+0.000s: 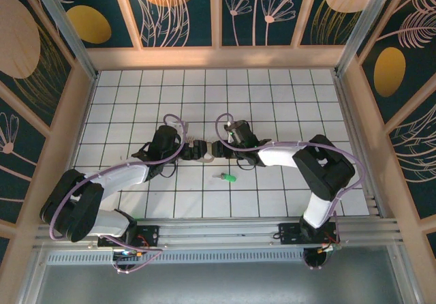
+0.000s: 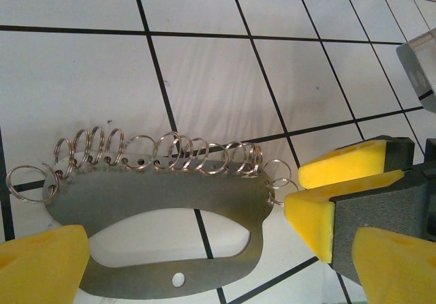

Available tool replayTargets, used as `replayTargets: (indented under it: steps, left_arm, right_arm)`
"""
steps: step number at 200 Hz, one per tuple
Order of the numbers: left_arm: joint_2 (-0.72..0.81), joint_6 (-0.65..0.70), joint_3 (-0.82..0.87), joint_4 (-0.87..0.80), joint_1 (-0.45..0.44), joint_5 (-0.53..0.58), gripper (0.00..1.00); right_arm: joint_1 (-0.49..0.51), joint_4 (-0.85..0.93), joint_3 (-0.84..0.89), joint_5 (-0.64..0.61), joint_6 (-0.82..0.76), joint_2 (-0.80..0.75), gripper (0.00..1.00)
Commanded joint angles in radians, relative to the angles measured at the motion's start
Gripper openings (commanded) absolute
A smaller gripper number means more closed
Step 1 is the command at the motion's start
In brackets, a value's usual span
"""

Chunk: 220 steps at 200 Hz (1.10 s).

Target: Put the keys on the keyring

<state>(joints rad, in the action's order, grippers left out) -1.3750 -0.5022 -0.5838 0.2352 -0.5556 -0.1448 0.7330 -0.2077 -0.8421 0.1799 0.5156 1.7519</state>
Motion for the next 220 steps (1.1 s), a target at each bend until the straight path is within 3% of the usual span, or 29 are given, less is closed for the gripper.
replayTargets:
  steps: [1, 129, 184, 220]
  left_arm:
    - [0.016, -0.01, -0.002, 0.018, -0.004, 0.004, 0.99]
    - [0.016, -0.009, -0.002, 0.022, -0.004, 0.004, 0.99]
    - [0.024, -0.01, -0.005, 0.018, -0.005, 0.005, 0.99]
    - [0.022, -0.013, -0.011, 0.019, -0.005, 0.002, 0.99]
  right_arm:
    - [0.007, -0.021, -0.033, 0.015, 0.012, 0.026, 0.56]
    - [0.036, 0.006, -0.104, 0.021, 0.0, 0.066, 0.56]
    - [0.002, 0.014, -0.004, -0.055, -0.022, -0.094, 0.56]
    - [-0.008, 0.044, 0.055, -0.087, -0.145, -0.157, 0.56]
